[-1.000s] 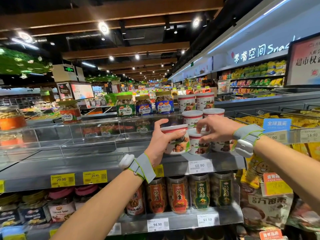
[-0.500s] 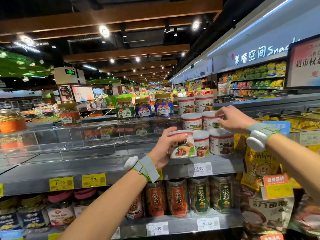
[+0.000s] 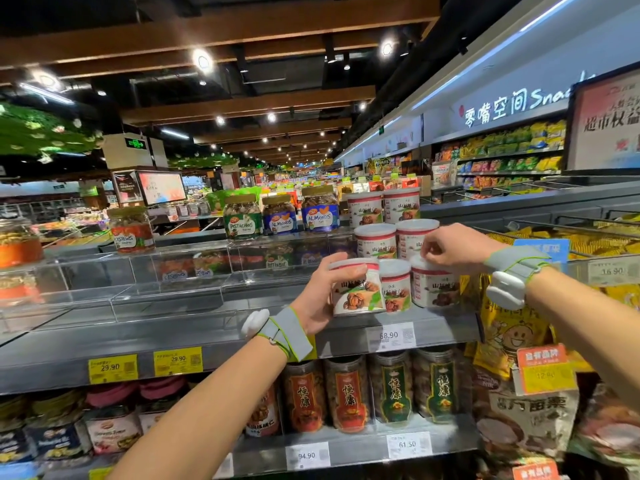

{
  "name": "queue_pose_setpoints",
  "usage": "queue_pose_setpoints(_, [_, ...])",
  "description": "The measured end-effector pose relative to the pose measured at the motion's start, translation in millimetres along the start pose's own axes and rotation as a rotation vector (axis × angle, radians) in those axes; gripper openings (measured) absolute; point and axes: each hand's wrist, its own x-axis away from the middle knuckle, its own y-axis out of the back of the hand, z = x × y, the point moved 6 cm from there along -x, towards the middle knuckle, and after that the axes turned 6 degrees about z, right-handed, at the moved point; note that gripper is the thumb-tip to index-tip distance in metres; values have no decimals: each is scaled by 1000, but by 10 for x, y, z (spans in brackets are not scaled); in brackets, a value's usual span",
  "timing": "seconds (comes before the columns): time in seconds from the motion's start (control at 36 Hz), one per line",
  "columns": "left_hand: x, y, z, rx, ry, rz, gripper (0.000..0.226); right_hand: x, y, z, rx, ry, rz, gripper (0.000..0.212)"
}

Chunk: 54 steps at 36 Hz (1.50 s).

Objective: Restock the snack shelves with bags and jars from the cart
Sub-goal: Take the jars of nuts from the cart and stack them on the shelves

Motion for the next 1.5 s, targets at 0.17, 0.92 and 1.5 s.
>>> queue_pose_setpoints(0.17, [64,2,-216,-65,-114,-34,77,122,276,171,-380,134,-155,31])
queue_pose_setpoints(0.92, [-55,-401,-392,-855,-326,-137,44,159,913,-99,-475,-45,-325,87])
queue_pose_setpoints(1.5, [-129,-483,-155,-1121,-285,-80,41,211,491,-31,-72,63,-41,77])
